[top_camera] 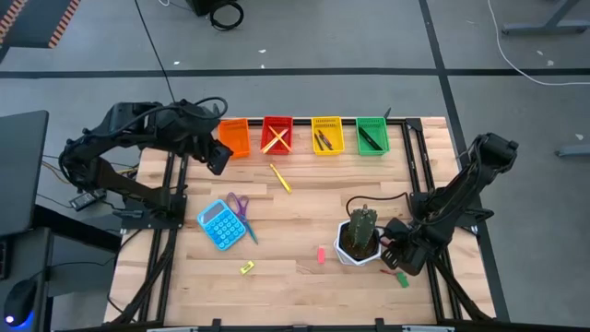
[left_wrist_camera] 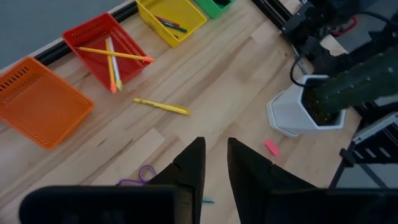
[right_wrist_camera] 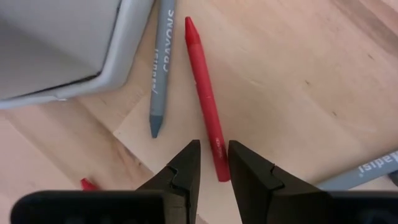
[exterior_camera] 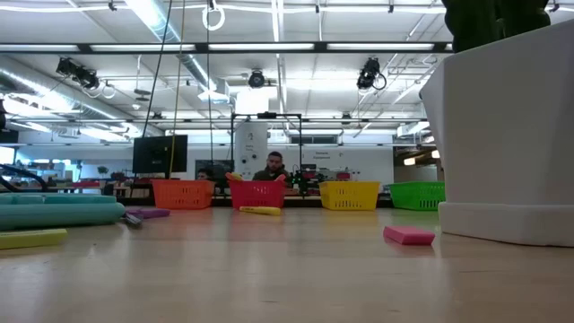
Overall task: Sort crayons/erasers/pens/pencils in bins
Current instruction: Put the top red crayon into the yellow bin
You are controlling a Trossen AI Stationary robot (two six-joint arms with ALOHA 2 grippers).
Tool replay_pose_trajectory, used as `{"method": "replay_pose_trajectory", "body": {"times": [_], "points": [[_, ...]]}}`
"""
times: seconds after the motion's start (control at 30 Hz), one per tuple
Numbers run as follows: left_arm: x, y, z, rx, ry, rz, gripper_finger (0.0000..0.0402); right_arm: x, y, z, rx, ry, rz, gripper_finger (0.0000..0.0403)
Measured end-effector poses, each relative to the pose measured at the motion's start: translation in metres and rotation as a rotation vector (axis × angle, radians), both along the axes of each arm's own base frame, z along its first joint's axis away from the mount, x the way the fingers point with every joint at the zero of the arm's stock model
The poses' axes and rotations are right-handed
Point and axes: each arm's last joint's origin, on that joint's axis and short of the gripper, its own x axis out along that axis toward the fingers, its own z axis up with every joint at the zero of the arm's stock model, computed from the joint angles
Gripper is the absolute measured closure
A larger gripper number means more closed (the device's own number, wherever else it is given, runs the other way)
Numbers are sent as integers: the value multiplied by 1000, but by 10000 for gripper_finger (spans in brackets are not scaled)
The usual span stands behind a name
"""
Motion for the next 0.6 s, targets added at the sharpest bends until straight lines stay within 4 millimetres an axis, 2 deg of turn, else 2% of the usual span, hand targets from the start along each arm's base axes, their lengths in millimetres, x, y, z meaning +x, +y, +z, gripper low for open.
{"method": "replay_pose_trajectory", "body": {"times": [0.37,0.6], "points": [[1,-5,0,0,0,-28,331,-7,-12,20,1,-69,-47,313],[1,-5,0,-6,-2,-22,327,-9,-11,8,-11,-6,53,290]]}}
